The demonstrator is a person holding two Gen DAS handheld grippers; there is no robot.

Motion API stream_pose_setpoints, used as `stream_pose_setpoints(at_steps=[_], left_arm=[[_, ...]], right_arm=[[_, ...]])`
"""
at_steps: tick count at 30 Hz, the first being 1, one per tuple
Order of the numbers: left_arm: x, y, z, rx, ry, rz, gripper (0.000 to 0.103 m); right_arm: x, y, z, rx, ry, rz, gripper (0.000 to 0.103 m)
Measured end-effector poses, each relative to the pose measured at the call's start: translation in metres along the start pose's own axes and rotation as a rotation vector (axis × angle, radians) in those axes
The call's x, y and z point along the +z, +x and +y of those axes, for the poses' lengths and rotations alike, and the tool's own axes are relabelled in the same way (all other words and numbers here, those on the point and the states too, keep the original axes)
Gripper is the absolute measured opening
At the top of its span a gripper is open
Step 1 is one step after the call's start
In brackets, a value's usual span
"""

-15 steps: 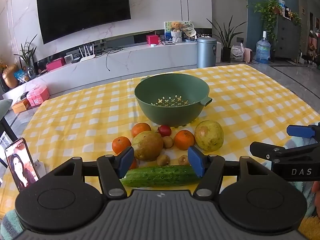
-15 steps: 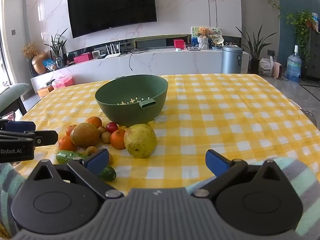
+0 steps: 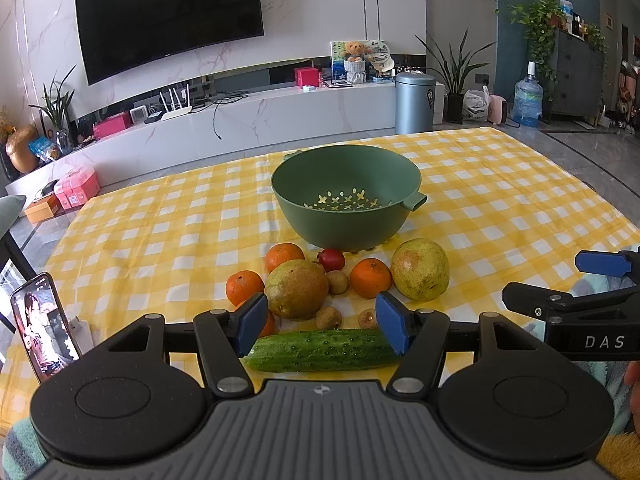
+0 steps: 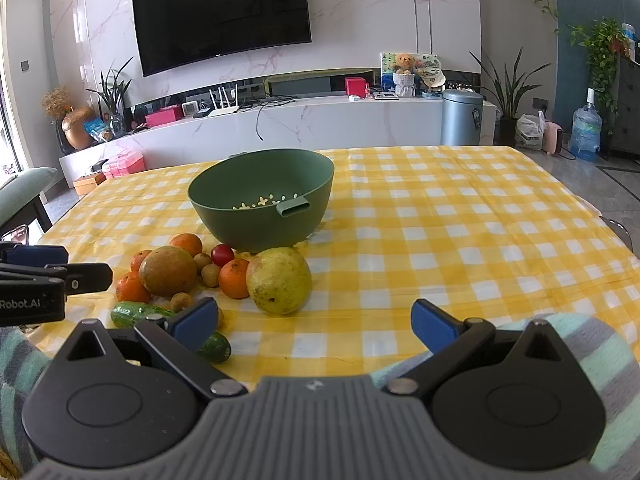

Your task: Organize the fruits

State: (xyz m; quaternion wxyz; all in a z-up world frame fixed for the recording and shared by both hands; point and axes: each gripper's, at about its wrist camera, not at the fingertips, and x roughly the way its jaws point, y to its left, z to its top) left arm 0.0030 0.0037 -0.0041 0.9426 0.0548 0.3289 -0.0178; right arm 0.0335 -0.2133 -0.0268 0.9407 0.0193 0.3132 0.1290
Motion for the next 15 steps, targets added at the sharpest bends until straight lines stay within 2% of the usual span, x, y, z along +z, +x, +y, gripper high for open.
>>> stream_pose_setpoints(at_steps=[11,15], left_arm=[[-0.0048,0.0005,0.0016,0.002,-0.018,0.001,0.073],[0.0025,-0.0024,0.0029,-0.003,-0.031,0.007,0.073]], right_arm=[[0.0002,0.0003,-0.0004,0.001,0.001,0.0,0.099],[0.0002,0.0003,-0.0004,0.001,0.001,0.001,0.099]])
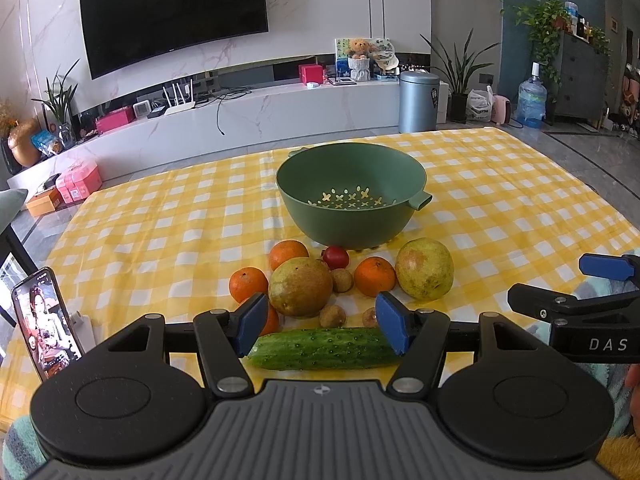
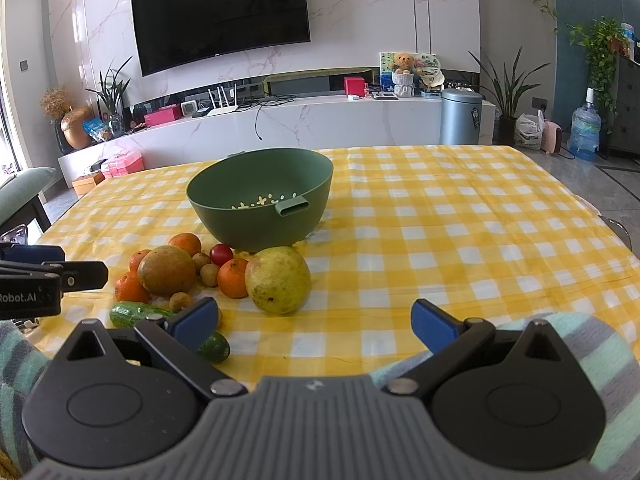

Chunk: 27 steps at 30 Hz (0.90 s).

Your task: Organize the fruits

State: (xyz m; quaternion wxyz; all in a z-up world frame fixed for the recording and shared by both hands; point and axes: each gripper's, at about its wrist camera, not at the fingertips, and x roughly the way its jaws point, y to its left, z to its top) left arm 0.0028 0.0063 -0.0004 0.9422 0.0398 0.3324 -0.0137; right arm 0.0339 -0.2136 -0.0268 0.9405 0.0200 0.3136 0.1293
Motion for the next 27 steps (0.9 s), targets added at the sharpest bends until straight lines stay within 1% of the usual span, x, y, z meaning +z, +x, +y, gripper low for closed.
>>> stream_pose_setpoints(at_steps=[6,11,16,19,27], left_arm=[[-0.0001,0.0008,-0.0009,0.029,0.031,0.004,0.073],[-0.0001,0.0005,-0.0005,0.026,0.025,-0.015,0.073],[0.0004,0.0008,-0.0007,0.029,0.031,-0.011,0.073],[0.0004,0.0012,-0.0004,0.013,0.012,-0.001,0.073],[0.0002,0.0011,-0.0009,0.015,0.012,-0.009,0.073]], right_arm=[[0.0,-0.0001,-0.0001,0.0,0.0,0.001,0.099],[-0.0001,-0.0001,0.0,0.0,0.0,0.001,0.099],[0.0,-0.0001,-0.0001,0.0,0.001,0.001,0.099],[0.0001,-0.0001,-0.0002,-0.001,0.001,0.001,0.099],[-0.0002,0.0004,-0.0002,-0.003,-0.001,0.003,0.099]])
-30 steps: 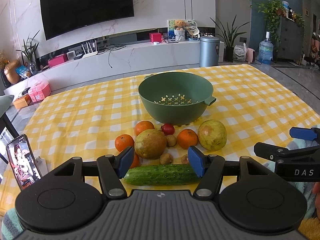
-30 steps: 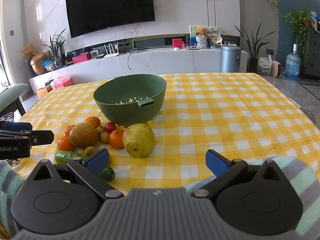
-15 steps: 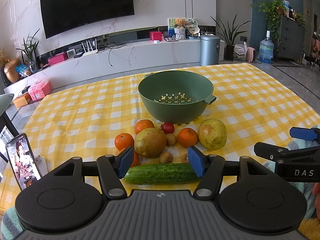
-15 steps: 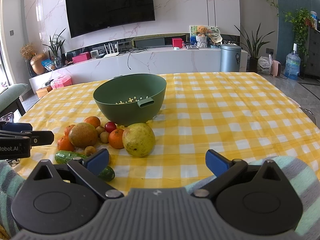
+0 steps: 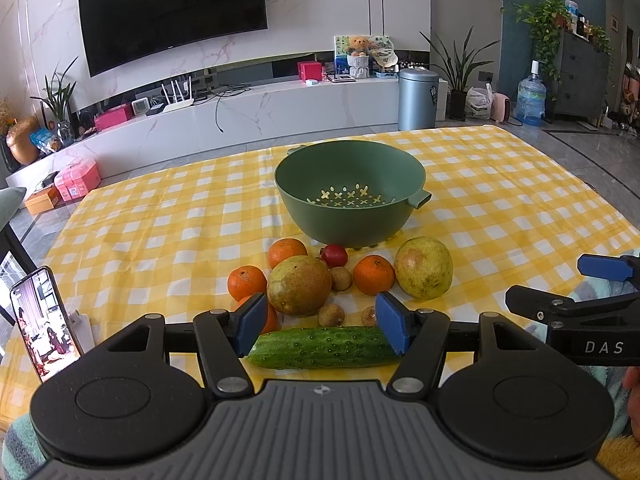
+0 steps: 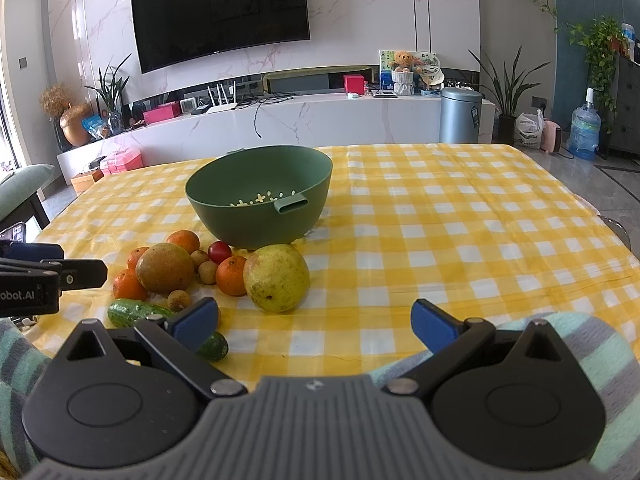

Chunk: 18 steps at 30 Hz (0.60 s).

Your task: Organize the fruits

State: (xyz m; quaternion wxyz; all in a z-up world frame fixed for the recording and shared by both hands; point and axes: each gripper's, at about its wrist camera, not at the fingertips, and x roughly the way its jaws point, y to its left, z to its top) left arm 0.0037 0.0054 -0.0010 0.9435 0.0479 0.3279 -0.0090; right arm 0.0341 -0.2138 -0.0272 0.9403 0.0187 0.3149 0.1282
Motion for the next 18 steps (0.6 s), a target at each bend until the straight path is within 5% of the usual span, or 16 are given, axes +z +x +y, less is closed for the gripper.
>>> stream_pose_setpoints(at_steps=[5,11,18], left_arm=[[0.0,0.0,0.0,0.002,0.0,-0.017,0.073],[0.006,0.005,-0.003,0.008,0.043,0.06,0.073],[0.014,0.018,0.013,-0.05,-0.003,0.069,0.068]], right_arm=[[-0.003,0.001,-0.003,-0.003,-0.003,0.004,0.099],[0.0,0.004,0.0,-0.008,-0.013,0.023,0.099],[0.007,0.017,0.0,0.064,0.005,0.027,0.094]])
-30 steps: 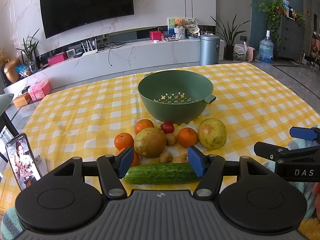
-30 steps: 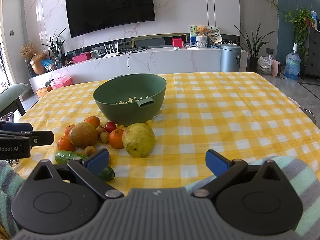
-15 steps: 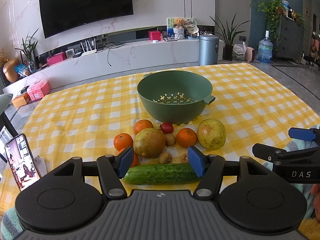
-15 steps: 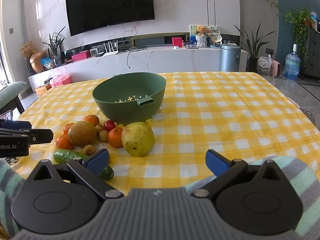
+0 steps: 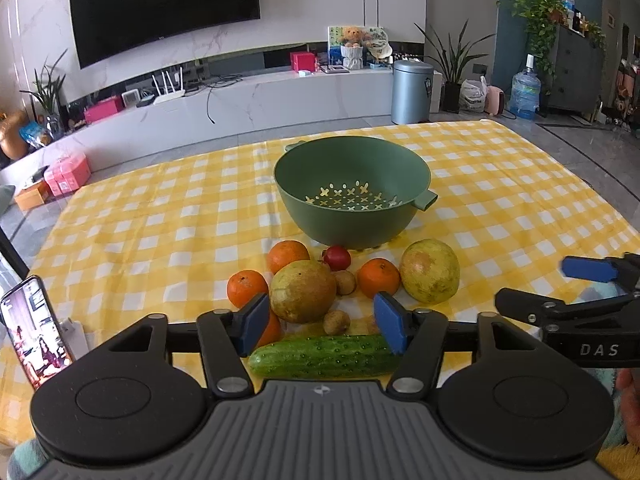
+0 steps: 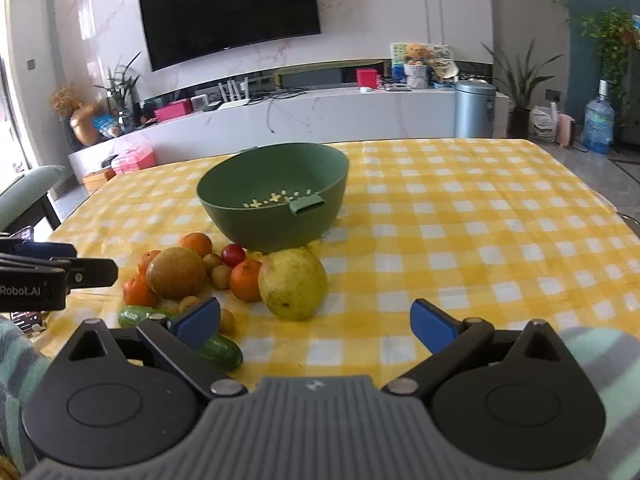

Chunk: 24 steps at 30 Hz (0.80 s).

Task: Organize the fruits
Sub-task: 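Grasp a yellow-green pear with the left tool while the right tool grasps another pear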

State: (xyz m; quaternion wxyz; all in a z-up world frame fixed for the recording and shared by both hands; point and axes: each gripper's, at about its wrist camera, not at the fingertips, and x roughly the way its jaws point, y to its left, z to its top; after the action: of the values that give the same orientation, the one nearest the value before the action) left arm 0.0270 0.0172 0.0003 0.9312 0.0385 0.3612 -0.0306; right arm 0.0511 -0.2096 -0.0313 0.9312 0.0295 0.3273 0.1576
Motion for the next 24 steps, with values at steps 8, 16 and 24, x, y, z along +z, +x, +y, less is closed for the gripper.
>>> stream_pose_setpoints(at_steps=[8,16,24], left_arm=[[0.007,0.026,0.005,-0.024,0.023,0.049,0.068],[0.017,0.051,0.012,-0.02,0.08,0.05,0.069],[0.013,0.073,0.02,-0.027,0.077,0.033,0.078]], right_arm=[[0.015,0.036,0.007,0.068,-0.004,0.06,0.086],[0.038,0.065,0.018,0.009,-0.089,0.053,0.086],[0.038,0.083,0.022,-0.009,-0.111,0.038,0.086]])
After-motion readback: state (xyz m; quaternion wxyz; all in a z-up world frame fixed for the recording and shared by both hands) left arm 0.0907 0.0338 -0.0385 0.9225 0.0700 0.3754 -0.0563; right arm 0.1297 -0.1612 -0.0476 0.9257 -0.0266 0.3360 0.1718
